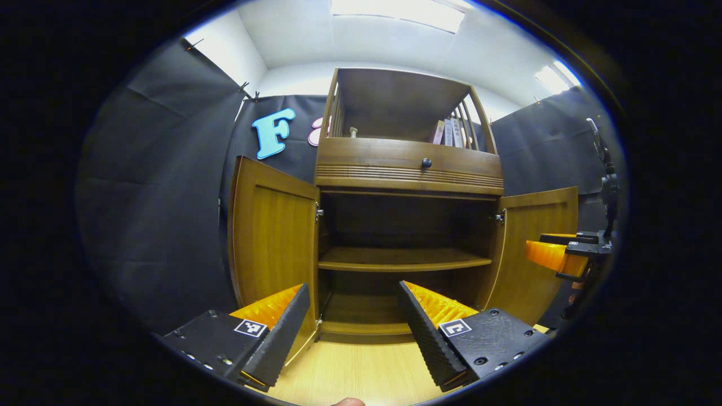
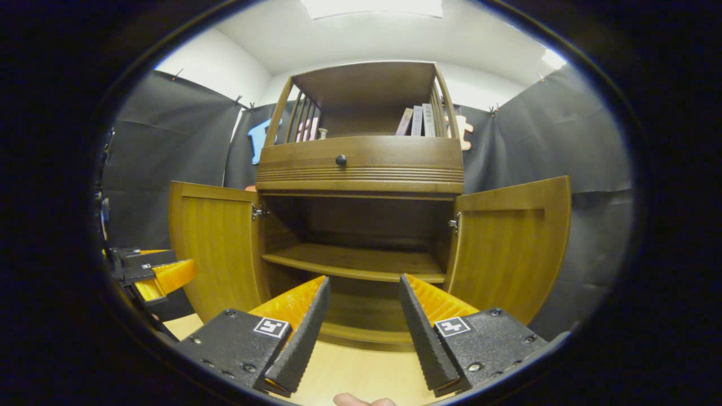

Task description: Open the right door of the double-door shoe cabinet with the right hand, and open the left door with the left hand.

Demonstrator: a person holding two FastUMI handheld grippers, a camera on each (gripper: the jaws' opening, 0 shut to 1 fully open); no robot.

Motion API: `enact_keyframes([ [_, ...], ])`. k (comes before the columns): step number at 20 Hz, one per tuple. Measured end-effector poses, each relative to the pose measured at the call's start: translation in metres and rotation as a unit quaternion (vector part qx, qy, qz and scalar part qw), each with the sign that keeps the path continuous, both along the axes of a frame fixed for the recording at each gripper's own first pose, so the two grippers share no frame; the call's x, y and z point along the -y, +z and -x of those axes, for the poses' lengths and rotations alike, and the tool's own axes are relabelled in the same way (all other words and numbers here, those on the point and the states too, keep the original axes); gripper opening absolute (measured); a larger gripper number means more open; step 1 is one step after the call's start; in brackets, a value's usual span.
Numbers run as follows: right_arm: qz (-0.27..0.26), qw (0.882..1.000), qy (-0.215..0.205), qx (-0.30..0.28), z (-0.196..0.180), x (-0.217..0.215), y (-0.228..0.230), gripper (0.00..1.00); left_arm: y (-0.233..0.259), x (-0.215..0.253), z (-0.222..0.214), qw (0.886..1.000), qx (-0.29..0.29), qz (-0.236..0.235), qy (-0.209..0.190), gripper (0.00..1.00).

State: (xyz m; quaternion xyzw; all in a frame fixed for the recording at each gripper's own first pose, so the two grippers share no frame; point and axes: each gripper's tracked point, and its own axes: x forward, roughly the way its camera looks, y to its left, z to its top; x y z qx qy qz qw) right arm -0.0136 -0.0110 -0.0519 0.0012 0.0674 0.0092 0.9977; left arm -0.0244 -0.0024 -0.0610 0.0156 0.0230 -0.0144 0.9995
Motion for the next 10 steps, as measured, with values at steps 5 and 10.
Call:
enact_keyframes([
  [5,-0.006,1.000,0.001,0.010,0.001,-0.001,0.003,0.80,0.011,0.014,-0.005,1.000,0.013,0.004,-0.013,1.00],
  [10,-0.009,1.000,-0.002,0.018,-0.001,0.001,0.006,0.80,0.019,0.015,-0.005,1.000,0.024,-0.007,-0.013,0.95],
])
